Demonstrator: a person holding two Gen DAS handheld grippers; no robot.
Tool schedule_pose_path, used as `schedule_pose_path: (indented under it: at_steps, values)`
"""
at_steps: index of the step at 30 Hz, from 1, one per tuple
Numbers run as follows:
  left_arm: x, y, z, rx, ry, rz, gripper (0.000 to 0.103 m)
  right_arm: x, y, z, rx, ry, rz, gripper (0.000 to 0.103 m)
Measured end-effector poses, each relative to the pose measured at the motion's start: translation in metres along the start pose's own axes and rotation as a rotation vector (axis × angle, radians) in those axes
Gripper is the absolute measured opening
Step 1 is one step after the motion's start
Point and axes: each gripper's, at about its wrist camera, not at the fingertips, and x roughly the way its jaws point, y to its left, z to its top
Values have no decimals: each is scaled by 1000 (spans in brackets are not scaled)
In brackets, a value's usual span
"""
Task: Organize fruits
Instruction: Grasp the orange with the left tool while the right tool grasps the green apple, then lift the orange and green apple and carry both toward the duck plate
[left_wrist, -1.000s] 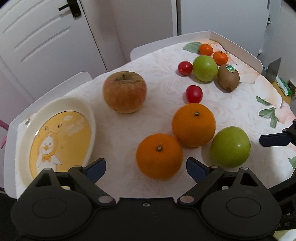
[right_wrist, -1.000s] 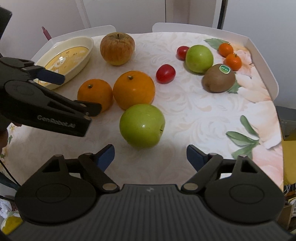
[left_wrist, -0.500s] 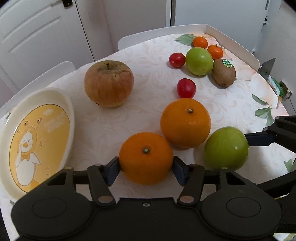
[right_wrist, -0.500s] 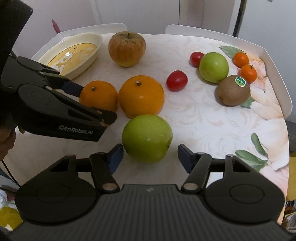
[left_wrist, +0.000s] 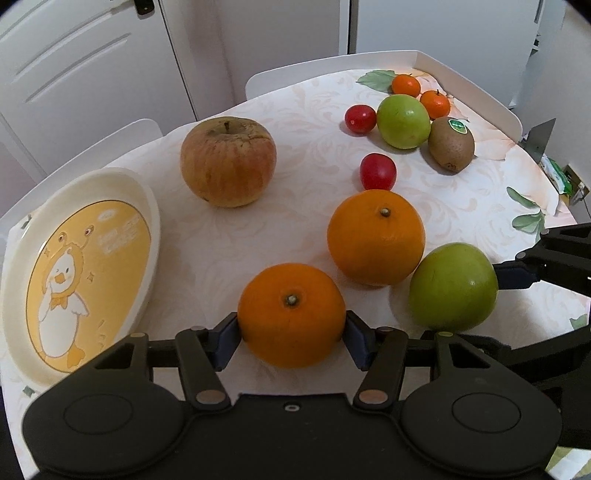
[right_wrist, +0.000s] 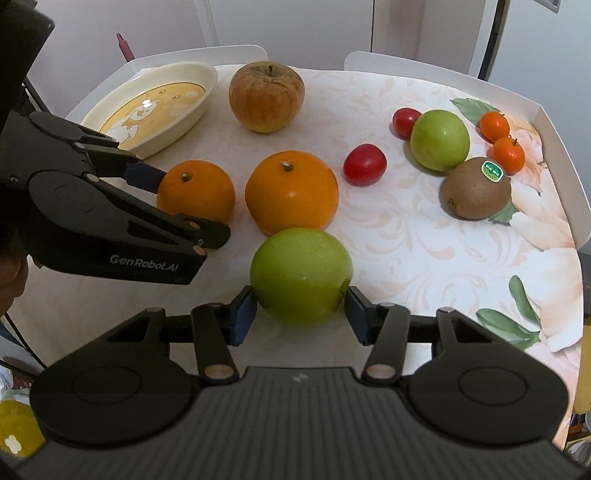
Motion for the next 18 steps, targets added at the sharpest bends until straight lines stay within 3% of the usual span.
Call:
schedule_pose_path:
  at_steps: [18]
  values:
    - [-28,2,-17,-107,-30,67,63,-13,0,-5,-44,-28,33,66]
